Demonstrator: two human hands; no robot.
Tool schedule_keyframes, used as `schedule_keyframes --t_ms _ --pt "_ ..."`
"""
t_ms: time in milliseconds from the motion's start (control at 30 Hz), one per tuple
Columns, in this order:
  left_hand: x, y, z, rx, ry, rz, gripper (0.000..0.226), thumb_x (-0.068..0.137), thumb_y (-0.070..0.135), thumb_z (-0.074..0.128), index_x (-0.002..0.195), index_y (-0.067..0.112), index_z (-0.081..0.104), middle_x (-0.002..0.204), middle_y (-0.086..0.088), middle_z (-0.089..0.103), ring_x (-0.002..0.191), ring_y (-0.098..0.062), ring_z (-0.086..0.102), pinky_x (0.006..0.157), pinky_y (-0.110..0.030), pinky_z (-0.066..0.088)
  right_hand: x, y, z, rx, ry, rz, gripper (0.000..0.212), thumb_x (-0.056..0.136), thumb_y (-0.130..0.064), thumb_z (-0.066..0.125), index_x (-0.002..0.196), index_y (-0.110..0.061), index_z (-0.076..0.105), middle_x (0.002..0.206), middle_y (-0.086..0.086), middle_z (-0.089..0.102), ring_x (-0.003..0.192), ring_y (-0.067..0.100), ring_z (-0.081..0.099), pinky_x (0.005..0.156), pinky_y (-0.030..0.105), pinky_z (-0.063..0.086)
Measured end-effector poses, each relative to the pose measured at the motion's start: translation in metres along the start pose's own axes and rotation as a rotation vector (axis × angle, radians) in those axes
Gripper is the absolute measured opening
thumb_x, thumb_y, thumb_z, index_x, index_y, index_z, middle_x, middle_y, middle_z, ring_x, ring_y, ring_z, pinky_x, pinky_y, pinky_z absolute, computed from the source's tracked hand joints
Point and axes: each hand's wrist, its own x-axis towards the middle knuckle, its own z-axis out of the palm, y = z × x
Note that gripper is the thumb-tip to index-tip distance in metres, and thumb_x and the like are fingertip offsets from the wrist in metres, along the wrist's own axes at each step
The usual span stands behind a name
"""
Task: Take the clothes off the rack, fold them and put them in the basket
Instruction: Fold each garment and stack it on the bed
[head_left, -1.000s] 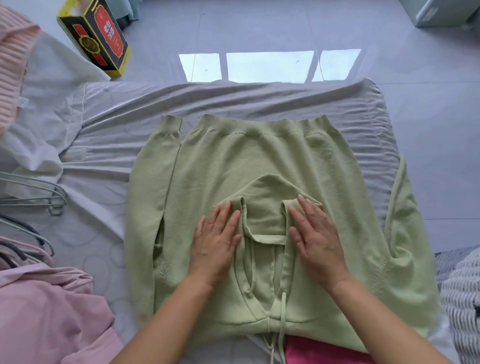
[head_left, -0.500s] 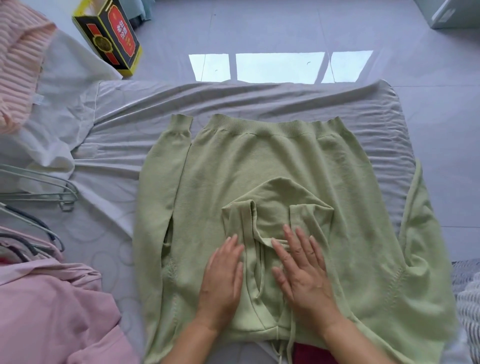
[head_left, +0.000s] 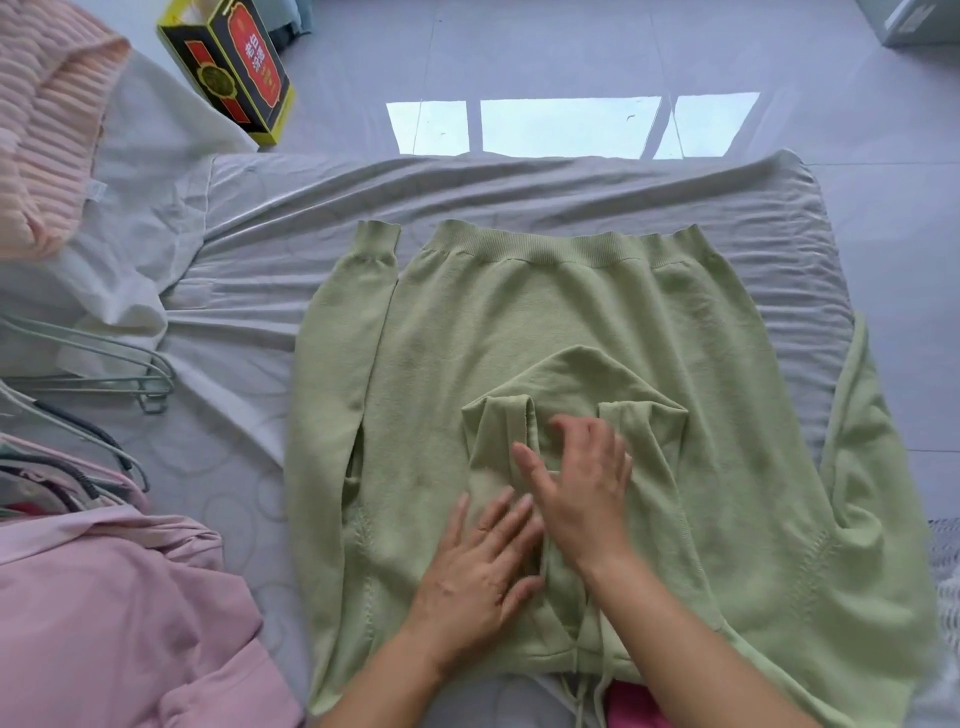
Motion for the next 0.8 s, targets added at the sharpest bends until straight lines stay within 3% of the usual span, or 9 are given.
schedule_keyframes --t_ms 67,100,167,233,300,467,600,700,800 --pt "-0.005 0.010 -0.006 -0.220 0.104 0.039 0.047 0.101 0.041 0.021 0.126 0.017 0.054 0.136 0.001 0.052 0.134 -0.012 0.034 0.112 -0.034 0.023 0.020 -0.010 0.005 -0.049 -0.056 0.058 0.037 0.086 -0.050 0.052 0.107 -0.019 0.059 0.109 0.001 0.053 0.108 0.021 0.044 0.091 0.033 0.023" --pt "-0.007 0.012 -0.012 -0.397 0.183 -0.082 0.045 0.100 0.041 0.026 0.124 0.016 0.055 0.135 0.002 0.049 0.131 -0.007 0.036 0.111 -0.027 0.026 0.027 -0.010 0.006 -0.038 -0.076 0.079 0.029 0.089 -0.043 0.053 0.103 -0.019 0.061 0.107 0.001 0.056 0.108 0.022 0.046 0.091 0.033 0.023" --pt "-0.001 0.008 -0.027 -0.713 0.319 -0.539 0.049 0.094 0.053 0.034 0.118 0.014 0.053 0.122 0.005 0.049 0.115 0.004 0.045 0.098 -0.018 0.039 0.032 -0.003 0.005 0.082 -0.105 0.127 0.021 0.091 -0.034 0.054 0.099 -0.017 0.064 0.104 0.001 0.059 0.106 0.022 0.048 0.090 0.033 0.024" --pt "0.014 -0.009 -0.035 -0.915 0.310 -0.946 0.053 0.087 0.057 0.045 0.111 0.010 0.053 0.102 0.002 0.058 0.089 -0.004 0.059 0.081 -0.029 0.051 0.028 0.004 0.002 0.263 -0.106 0.128 0.015 0.090 -0.027 0.059 0.094 -0.015 0.066 0.095 -0.003 0.060 0.101 0.021 0.052 0.095 0.034 0.030" --pt "0.039 -0.029 -0.035 -0.945 0.211 -1.100 0.045 0.085 0.049 0.056 0.106 0.009 0.056 0.090 -0.001 0.065 0.080 -0.018 0.063 0.078 -0.040 0.052 0.023 0.007 -0.001 0.384 -0.096 0.105 0.006 0.086 -0.023 0.065 0.088 -0.018 0.068 0.083 -0.011 0.055 0.095 0.019 0.054 0.098 0.043 0.037" --pt "0.093 -0.056 -0.039 -0.923 0.082 -1.075 0.007 0.084 0.013 0.065 0.090 0.010 0.066 0.092 -0.007 0.068 0.087 -0.021 0.062 0.078 -0.026 0.046 0.022 0.011 0.000 0.362 -0.111 0.098 0.005 0.083 -0.022 0.068 0.083 -0.018 0.067 0.078 -0.017 0.048 0.094 0.019 0.054 0.096 0.043 0.037" --pt "0.079 -0.054 -0.040 -0.772 0.215 -0.988 0.023 0.089 0.009 0.055 0.112 0.008 0.060 0.103 -0.004 0.062 0.096 -0.019 0.058 0.083 -0.024 0.043 0.020 0.013 0.006 0.200 -0.067 0.093 0.019 0.082 -0.024 0.068 0.095 -0.013 0.059 0.088 -0.007 0.052 0.096 0.022 0.052 0.089 0.031 0.033" --pt "0.044 -0.024 -0.030 -0.560 0.321 -0.675 0.043 0.090 0.025 0.046 0.131 0.009 0.048 0.127 -0.008 0.055 0.114 -0.016 0.049 0.101 -0.031 0.038 0.010 0.005 0.012 0.086 0.123 -0.197 0.034 0.087 -0.028 0.054 0.117 -0.013 0.050 0.118 0.007 0.052 0.113 0.023 0.045 0.097 0.038 0.034" --pt "0.011 -0.010 -0.002 -0.247 0.061 -0.415 0.053 0.089 0.036 0.035 0.137 0.016 0.038 0.141 -0.002 0.047 0.131 -0.012 0.033 0.111 -0.034 0.018 -0.007 0.010 0.034 -0.247 0.028 -0.508 0.046 0.098 -0.033 0.029 0.137 -0.011 0.040 0.150 0.007 0.034 0.137 0.019 0.027 0.111 0.038 0.020"
